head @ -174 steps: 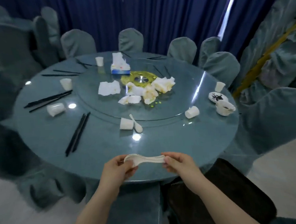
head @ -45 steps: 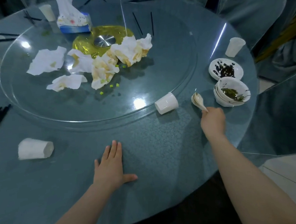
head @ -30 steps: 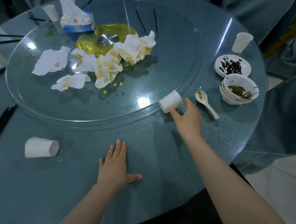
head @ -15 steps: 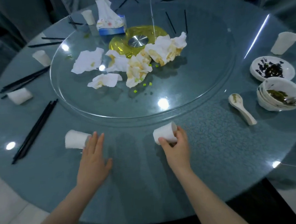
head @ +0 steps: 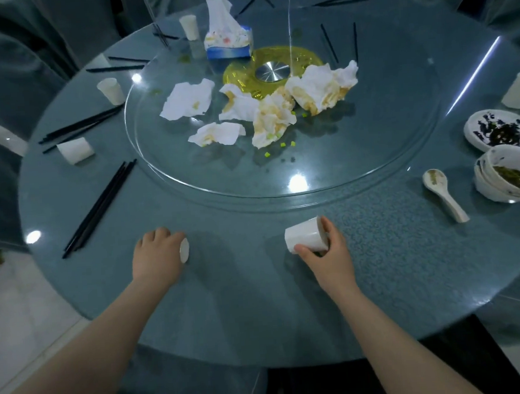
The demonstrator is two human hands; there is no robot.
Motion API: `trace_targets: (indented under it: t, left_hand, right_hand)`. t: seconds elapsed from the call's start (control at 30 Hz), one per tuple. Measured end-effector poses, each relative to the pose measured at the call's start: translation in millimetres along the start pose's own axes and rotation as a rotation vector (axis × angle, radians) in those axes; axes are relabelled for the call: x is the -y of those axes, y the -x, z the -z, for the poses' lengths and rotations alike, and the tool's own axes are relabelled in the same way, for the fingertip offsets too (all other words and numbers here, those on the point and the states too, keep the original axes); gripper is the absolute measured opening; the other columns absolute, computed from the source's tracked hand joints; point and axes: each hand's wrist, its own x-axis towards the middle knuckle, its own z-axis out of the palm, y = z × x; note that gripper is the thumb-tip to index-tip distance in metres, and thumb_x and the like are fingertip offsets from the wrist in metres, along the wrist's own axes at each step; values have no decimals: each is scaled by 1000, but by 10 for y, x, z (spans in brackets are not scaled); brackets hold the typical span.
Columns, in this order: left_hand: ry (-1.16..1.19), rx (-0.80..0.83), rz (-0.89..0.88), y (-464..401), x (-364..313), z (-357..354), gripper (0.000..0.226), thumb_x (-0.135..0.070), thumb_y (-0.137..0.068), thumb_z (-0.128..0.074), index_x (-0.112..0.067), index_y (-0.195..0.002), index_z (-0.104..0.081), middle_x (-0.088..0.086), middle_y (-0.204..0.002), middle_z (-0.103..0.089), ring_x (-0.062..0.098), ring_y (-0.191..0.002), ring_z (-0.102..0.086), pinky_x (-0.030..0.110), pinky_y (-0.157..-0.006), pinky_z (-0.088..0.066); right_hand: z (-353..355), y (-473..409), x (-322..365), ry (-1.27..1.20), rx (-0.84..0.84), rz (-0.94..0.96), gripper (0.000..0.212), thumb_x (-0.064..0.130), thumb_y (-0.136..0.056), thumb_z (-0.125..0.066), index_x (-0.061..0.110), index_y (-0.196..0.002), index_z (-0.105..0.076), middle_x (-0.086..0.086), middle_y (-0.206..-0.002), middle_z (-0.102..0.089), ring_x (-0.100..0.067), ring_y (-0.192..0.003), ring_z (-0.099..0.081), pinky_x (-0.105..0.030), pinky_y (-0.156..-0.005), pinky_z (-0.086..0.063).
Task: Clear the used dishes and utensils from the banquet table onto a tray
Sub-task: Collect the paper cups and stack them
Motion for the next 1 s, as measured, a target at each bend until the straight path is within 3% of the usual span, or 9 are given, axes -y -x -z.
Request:
trace_targets:
  t: [0.13, 0.23, 0.33, 0.47, 0.63, 0.77, 0.83, 0.93, 1.0]
  left_hand:
    - [601, 0, 215, 337, 153, 175, 54, -41, -68, -78, -25, -114, -53, 2, -104, -61, 30, -97, -57, 36, -78, -44]
    - [913, -29, 305, 646, 369, 220, 51, -38, -68, -81, -26, -106, -50, -6, -94, -59, 20, -86, -58, 32, -69, -42]
    - [1371, 38, 425, 953, 602, 238, 44, -26, -78, -76, -15, -112, -50, -1, -102, -61, 15, -87, -61, 28, -70, -48]
    - [1865, 90, 517, 1464, 1051, 271, 25, -14, -89, -63, -4, -109, -52, 16, -119, -58, 25, -103, -61, 30, -77, -52]
    - [2082, 22, 435, 2338, 1708, 359, 23, -14, -90, -60, -7, -112, -54, 14, -113, -62, 27, -99, -65, 32, -74, -57]
    - [2141, -12, 344, 3012, 2315, 372, 23, -15, -90, -59, -13, -113, -62, 12, -110, -68, 29, -104, -65, 41, -90, -54]
    - [2170, -45, 323, 3306, 2637, 356, 20, -14, -91, -57, -13, -110, -64, 8, -101, -73, 24, -96, -69, 33, -79, -58]
    - [2227, -128, 366, 3650, 3067, 314, 20, -10, -91, -57, -8, -110, -62, 8, -92, -74, 18, -82, -72, 25, -65, -57]
    - [2236, -166, 358, 3826, 3334, 270, 25, -3, -87, -60, -4, -112, -60, 13, -97, -71, 20, -80, -72, 25, -63, -57]
  right_hand:
    - [56, 144, 47, 90, 14, -11, 82, 20, -70, -82, 29, -140, -39, 16, -125, -43, -3, -112, -44, -22, -93, -35]
    - [-62, 259, 202, 66, 22, -40, 78, 5, -66, -79, 25, -132, -43, 5, -125, -49, -15, -111, -50, -25, -87, -39]
    - [-344, 505, 475, 1, 140, -79, 78, -2, -66, -74, 24, -132, -42, -3, -125, -50, -19, -103, -55, -24, -75, -45]
    - [-830, 1101, 1006, -125, 345, 48, 74, -7, -69, -72, 28, -127, -41, -4, -126, -51, -11, -94, -57, -14, -66, -49]
    - [-1435, 2103, 1733, -122, 621, 214, 75, 4, -69, -78, 42, -123, -44, 5, -128, -50, -15, -106, -59, -29, -84, -55]
    - [-1974, 2913, 2134, 23, 807, 374, 74, 2, -71, -79, 43, -119, -41, 6, -129, -49, -9, -97, -61, -14, -76, -50]
    - [-2238, 3252, 2278, 62, 905, 381, 75, 3, -72, -78, 41, -124, -39, 10, -128, -49, -8, -102, -59, -14, -78, -50]
    - [-2599, 3675, 2422, 43, 1057, 333, 80, 11, -75, -76, 36, -138, -34, 9, -135, -48, -11, -116, -56, -30, -94, -51]
    - [-2841, 3918, 2504, -1, 1080, 302, 72, 19, -80, -73, 38, -139, -36, 8, -134, -51, -10, -116, -57, -31, -88, -54]
